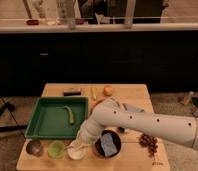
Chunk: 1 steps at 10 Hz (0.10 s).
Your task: Place fork in paper cup
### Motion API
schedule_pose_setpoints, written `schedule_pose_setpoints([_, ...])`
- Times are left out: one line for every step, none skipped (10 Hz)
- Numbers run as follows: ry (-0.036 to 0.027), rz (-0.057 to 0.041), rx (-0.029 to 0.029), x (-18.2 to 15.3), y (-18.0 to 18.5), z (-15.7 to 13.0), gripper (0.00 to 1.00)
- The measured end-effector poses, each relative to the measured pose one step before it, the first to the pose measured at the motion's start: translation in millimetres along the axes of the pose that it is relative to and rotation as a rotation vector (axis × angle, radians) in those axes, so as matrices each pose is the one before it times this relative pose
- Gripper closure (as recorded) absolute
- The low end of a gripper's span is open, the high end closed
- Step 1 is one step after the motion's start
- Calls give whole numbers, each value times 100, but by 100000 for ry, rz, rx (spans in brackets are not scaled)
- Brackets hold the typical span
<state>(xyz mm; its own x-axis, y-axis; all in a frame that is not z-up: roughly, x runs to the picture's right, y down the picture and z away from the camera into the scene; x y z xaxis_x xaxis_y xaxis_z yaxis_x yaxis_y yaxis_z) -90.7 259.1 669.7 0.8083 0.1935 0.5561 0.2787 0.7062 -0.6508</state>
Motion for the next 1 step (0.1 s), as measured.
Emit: schedule_pose_setpoints([-201,565,-24,239,6,-20,100])
